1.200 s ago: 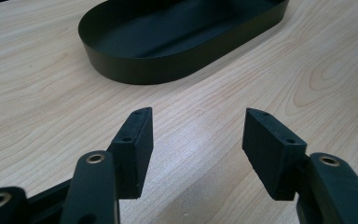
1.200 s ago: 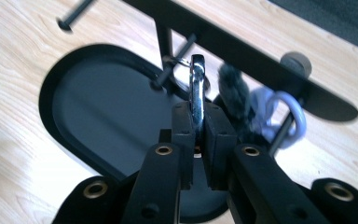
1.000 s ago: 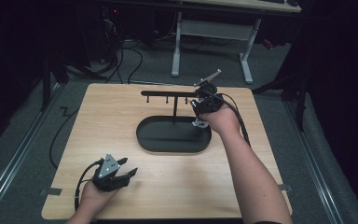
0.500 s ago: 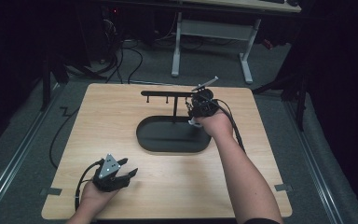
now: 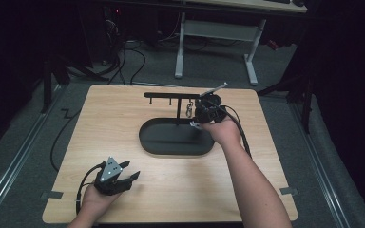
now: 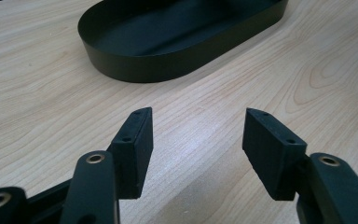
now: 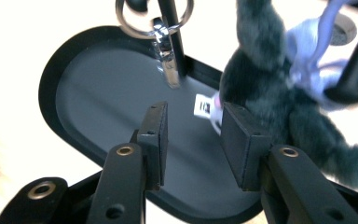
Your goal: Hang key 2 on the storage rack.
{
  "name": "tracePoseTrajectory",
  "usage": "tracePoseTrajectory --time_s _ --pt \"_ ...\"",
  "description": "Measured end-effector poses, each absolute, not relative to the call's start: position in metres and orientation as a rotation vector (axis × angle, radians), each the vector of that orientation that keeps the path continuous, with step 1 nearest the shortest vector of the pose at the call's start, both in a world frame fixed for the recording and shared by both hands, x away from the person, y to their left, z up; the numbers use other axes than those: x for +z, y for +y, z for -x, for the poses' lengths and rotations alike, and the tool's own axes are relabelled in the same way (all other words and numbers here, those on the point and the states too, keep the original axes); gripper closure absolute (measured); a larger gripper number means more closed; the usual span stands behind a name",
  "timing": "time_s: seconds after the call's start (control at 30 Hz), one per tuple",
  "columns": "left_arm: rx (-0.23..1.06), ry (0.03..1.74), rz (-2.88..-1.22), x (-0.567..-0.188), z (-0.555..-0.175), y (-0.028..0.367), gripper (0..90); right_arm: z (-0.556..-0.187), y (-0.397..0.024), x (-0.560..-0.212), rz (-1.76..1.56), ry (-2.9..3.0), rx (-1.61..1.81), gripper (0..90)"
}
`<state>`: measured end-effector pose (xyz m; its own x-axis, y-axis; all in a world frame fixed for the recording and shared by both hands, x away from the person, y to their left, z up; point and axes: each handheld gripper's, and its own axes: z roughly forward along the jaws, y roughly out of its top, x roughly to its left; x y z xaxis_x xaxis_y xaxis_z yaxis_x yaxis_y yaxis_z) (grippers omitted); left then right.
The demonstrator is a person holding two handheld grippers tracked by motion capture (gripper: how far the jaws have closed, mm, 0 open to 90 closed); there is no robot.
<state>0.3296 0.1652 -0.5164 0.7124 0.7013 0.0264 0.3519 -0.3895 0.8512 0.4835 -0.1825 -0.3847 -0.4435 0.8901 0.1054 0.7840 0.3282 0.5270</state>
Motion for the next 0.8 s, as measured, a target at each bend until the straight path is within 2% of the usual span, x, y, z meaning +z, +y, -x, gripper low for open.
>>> tracePoseTrajectory --time_s 0.2,0.37,0.57,0.6,0.8 --pt "0.486 0.804 -2.012 -0.517 -0.331 0.165 43.8 -0.465 -0.188 -0.399 -1.500 2.402 0.804 54.6" --pt "0.485 0.805 -2.020 -0.518 -0.330 0.163 43.8 -0.444 -0.195 -0.413 -1.474 2.393 0.839 54.3" --pt "0.485 0.807 -2.028 -0.519 -0.331 0.162 43.8 -0.420 -0.207 -0.424 -1.434 2.368 0.900 49.2" --pt "0.485 0.805 -2.032 -0.519 -0.331 0.162 43.8 -0.412 -0.215 -0.430 -1.442 2.356 0.938 45.9" --pt "0.486 0.804 -2.038 -0.521 -0.331 0.161 43.9 -0.381 -0.237 -0.450 -1.384 2.317 0.976 41.6"
